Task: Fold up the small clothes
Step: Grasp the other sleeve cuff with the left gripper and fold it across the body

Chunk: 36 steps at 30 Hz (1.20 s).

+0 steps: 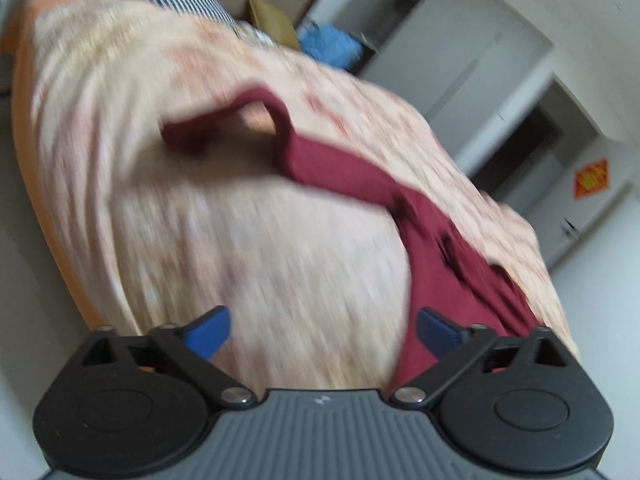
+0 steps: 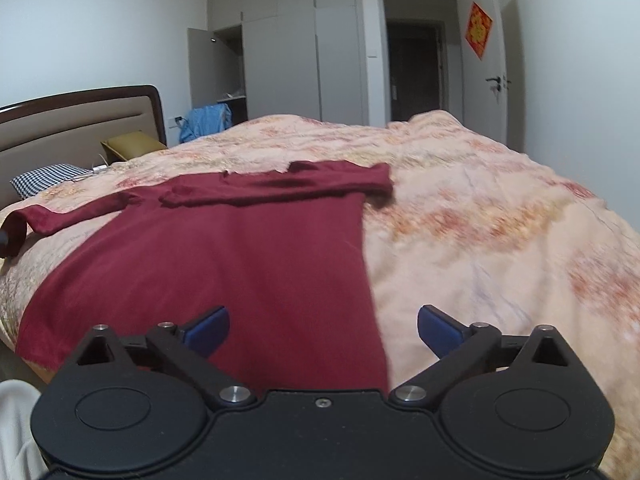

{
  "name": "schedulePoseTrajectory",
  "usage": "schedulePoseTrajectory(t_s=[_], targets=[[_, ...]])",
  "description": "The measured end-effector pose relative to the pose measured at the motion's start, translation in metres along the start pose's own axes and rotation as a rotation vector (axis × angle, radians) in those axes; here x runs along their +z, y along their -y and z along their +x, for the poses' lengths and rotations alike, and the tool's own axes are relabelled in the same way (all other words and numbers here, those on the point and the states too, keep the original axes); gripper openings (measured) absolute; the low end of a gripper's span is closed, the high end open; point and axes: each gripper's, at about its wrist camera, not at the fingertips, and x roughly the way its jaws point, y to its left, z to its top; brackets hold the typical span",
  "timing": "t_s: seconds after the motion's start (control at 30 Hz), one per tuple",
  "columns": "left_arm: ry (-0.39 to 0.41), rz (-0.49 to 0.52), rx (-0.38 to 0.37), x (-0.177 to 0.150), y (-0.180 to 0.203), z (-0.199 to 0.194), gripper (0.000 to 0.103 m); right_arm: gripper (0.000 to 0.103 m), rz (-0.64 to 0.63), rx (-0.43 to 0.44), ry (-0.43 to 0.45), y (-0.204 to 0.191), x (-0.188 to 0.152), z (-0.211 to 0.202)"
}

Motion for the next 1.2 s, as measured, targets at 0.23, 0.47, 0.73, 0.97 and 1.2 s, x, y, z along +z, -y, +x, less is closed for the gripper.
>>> schedulePoseTrajectory(t_s=[0.23, 0.47, 0.73, 0.97, 1.2], targets=[[0.113, -0.111, 0.038, 0.068, -0.020, 0.043, 0.103, 0.102, -0.014, 0.045, -0.010, -0.029, 0.011, 0.037], [0.200, -0.373, -0.018, 0.103, -0.056, 0.074, 0.103, 0.102, -0.053, 0.079, -0.028, -0.049, 0.019, 0.069], [0.316, -0.311, 0.213, 0.143, -0.062, 0.092, 0.009, 0.102, -0.054, 0.115, -0.015, -0.062, 0.020, 0.087], [0.466, -0.055, 0.252, 0.182, -0.018, 0.070, 0.007, 0.102, -0.045, 0.126, -0.004, -0.061, 0.018, 0.092], [0.541, 0.308, 0.091, 0.179, 0.102, 0.056, 0.007, 0.102, -0.004, 0.143, 0.022, -0.050, 0.026, 0.090]])
